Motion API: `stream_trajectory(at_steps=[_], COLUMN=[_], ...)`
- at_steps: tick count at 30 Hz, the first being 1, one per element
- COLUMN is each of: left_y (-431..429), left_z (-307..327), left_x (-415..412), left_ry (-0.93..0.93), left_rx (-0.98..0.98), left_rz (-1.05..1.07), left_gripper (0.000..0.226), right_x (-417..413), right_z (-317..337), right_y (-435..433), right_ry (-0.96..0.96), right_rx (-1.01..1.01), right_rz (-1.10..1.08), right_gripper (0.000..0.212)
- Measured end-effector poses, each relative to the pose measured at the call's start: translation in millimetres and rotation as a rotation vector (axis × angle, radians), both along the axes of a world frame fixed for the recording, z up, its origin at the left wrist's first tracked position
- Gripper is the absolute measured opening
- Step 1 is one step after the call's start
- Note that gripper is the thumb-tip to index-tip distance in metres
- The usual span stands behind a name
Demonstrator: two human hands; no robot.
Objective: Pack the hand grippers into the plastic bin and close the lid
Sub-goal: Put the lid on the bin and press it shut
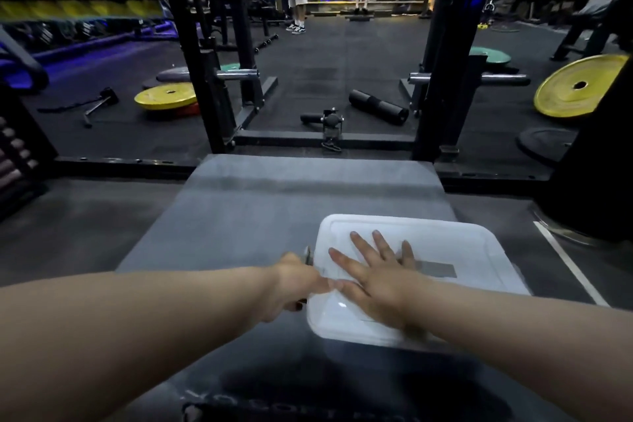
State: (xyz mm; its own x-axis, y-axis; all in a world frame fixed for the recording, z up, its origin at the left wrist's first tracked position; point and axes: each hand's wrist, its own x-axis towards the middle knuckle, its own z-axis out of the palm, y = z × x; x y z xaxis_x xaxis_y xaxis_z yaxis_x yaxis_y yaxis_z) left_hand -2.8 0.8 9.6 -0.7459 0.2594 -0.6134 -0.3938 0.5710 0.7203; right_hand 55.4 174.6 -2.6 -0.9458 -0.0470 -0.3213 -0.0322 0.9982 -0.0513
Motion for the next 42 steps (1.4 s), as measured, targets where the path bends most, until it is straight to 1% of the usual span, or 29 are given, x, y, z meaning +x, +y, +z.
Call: stream_trajectory(at_steps=[1, 4, 5, 7, 10, 12, 13, 16, 19, 22, 27, 31, 33, 34, 35, 37, 38, 42], left_y=[-1.7, -1.9, -1.1, 0.8, 5.1, 9.2, 11.3, 14.7, 16.4, 17.2, 18.9, 21.9, 24.7, 26.6, 28.0, 29.2, 29.4, 35.5], left_z=[-2.6, -3.4, -4.7, -5.0, -3.4, -1.9, -1.8, -3.6, -5.3, -4.1, -3.3, -7.7, -13.9, -18.1, -21.7, -24.1, -25.0, -29.7], left_x=[-3.0, -3.3, -4.0, -4.1, -0.6, 4.4, 6.8, 12.8, 17.0, 18.9, 19.4, 21.3, 28.0, 31.9, 34.6, 33.9, 29.6, 12.5], left_ry=[-0.019, -0.091, -0.087, -0.073, -0.032, 0.049, 0.108, 0.24, 0.271, 0.291, 0.37, 0.403, 0.439, 0.479, 0.523, 0.567, 0.588, 0.718], left_rx=[0.024, 0.111, 0.122, 0.126, 0.112, 0.065, 0.02, -0.062, -0.074, -0.096, -0.175, -0.202, -0.26, -0.302, -0.344, -0.403, -0.426, -0.516], left_rz=[0.003, -0.04, -0.03, -0.003, 0.046, 0.06, 0.056, 0.076, 0.071, 0.06, -0.012, -0.034, -0.106, -0.176, -0.247, -0.315, -0.342, -0.486], left_gripper=[0.067, 0.04, 0.036, 0.038, 0.034, 0.023, 0.019, 0.022, 0.035, 0.039, 0.036, 0.032, 0.038, 0.042, 0.048, 0.063, 0.066, 0.064], right_x=[-0.3, 1.0, 1.3, 1.9, 2.4, 2.4, 2.3, 2.5, 3.1, 3.4, 3.6, 2.9, 3.1, 3.5, 4.1, 4.3, 3.7, 0.4], right_z=[-3.1, -8.8, -9.8, -9.9, -9.3, -7.5, -7.3, -6.9, -7.0, -7.1, -7.6, -8.0, -9.4, -10.3, -11.4, -13.2, -13.6, -13.3], right_y=[0.0, -0.1, 0.3, 0.1, -1.4, -1.5, -1.6, -2.2, -1.6, -0.8, -0.1, 0.6, 0.8, 0.9, 1.1, 2.6, 4.0, 12.4], right_ry=[0.008, 0.054, 0.065, 0.075, 0.071, 0.069, 0.066, 0.061, 0.047, 0.048, 0.05, 0.054, 0.067, 0.083, 0.103, 0.134, 0.139, 0.138], right_rx=[0.008, 0.013, 0.01, 0.006, 0.002, 0.0, 0.003, 0.004, 0.005, 0.005, 0.001, -0.013, -0.031, -0.044, -0.06, -0.088, -0.1, -0.161], right_rz=[0.001, 0.003, -0.001, -0.008, -0.012, -0.014, -0.014, -0.011, -0.007, -0.002, -0.003, -0.007, -0.011, -0.015, -0.022, -0.036, -0.041, -0.022], right_gripper=[0.07, 0.061, 0.06, 0.06, 0.065, 0.074, 0.073, 0.063, 0.062, 0.063, 0.065, 0.065, 0.063, 0.062, 0.062, 0.061, 0.061, 0.059])
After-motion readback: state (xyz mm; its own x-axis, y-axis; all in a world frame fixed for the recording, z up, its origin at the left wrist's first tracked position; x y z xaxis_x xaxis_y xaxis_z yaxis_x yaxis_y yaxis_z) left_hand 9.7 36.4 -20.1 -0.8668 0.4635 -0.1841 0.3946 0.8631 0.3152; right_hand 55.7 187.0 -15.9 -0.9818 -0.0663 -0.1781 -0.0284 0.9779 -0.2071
